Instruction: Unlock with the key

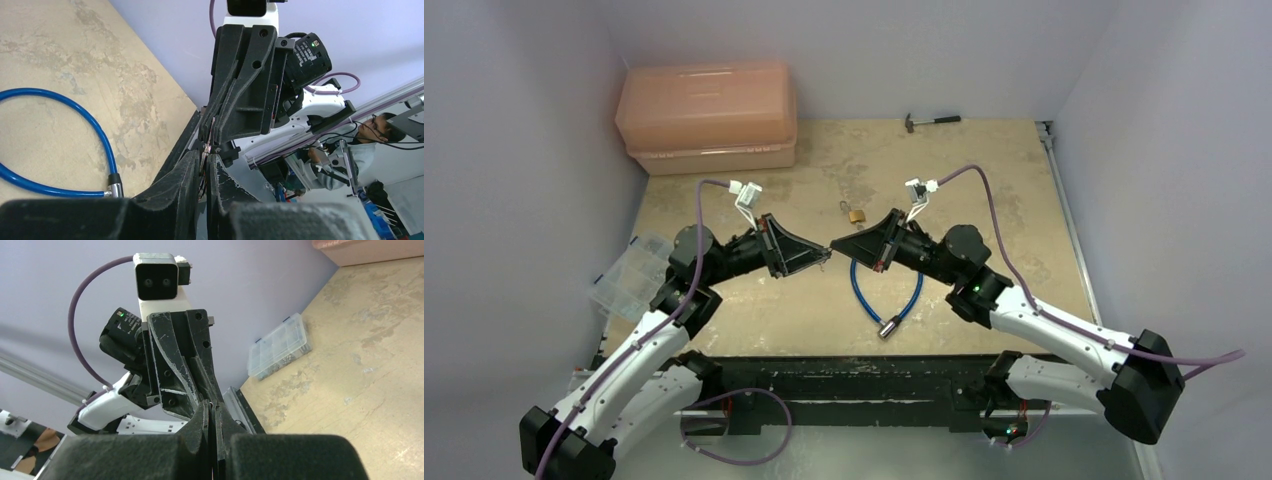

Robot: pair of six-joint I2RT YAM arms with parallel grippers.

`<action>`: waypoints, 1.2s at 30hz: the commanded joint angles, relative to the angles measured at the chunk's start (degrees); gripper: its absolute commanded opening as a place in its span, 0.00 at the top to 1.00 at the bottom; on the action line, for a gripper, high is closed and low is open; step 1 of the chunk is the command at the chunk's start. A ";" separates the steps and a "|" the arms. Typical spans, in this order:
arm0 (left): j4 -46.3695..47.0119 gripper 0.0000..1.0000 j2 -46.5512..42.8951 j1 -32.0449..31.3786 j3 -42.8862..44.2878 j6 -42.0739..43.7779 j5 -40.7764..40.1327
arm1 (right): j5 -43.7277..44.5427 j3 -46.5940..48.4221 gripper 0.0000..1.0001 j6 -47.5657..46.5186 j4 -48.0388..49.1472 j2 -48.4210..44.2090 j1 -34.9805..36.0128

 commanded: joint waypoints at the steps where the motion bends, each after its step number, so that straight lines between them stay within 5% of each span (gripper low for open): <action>1: 2.04 1.00 -0.24 0.61 1.88 0.39 -3.25 | 4.46 -2.34 1.00 2.47 3.07 -2.10 -0.45; 19: -0.81 1.00 0.20 0.65 2.42 1.48 -6.30 | 8.16 -5.64 1.00 5.99 2.10 -2.89 -0.47; 26: -5.03 1.00 0.83 0.66 2.72 4.27 -8.08 | 13.57 -2.17 0.39 0.24 -10.35 -6.72 -0.55; 36: -24.02 1.00 6.07 0.64 8.99 14.76 -14.23 | 30.91 1.50 0.31 -0.27 -35.86 -9.31 -0.55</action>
